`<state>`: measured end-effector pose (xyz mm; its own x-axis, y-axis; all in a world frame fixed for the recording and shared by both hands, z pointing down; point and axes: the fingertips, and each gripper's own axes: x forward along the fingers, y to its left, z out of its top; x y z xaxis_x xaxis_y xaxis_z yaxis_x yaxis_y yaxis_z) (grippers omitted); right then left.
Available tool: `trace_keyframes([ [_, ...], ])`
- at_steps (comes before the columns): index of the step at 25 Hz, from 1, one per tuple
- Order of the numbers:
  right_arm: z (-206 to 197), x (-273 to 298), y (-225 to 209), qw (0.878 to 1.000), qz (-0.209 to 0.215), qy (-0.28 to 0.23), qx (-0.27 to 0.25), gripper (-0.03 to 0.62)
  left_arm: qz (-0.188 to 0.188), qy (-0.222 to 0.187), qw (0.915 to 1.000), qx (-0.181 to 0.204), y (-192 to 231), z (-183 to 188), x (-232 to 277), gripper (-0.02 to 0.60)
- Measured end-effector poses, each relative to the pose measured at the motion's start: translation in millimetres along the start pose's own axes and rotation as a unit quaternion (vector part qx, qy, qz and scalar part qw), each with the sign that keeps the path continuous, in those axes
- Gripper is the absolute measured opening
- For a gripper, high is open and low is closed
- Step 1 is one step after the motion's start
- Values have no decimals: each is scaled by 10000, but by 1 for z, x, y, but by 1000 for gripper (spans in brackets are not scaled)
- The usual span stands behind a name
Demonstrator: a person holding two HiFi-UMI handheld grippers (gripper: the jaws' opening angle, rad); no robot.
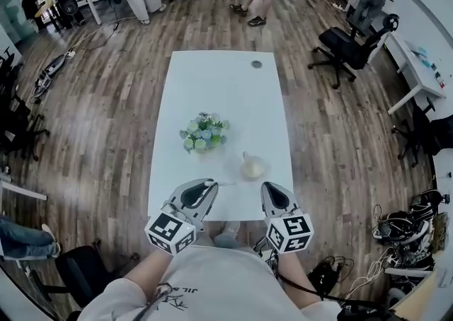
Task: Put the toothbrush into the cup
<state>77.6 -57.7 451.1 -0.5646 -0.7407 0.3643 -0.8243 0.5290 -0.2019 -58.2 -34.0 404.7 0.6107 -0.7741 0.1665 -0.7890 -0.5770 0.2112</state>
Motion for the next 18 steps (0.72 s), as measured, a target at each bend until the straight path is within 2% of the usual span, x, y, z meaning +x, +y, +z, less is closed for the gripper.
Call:
trace_keyframes([
  [5,9,13,-11,10000,-43,-26,58,18,56,17,10000,-9,14,7,12,54],
  [18,17,34,-20,9987,-380,-109,332,18,-304,118,9994,68,37,20,40,54],
])
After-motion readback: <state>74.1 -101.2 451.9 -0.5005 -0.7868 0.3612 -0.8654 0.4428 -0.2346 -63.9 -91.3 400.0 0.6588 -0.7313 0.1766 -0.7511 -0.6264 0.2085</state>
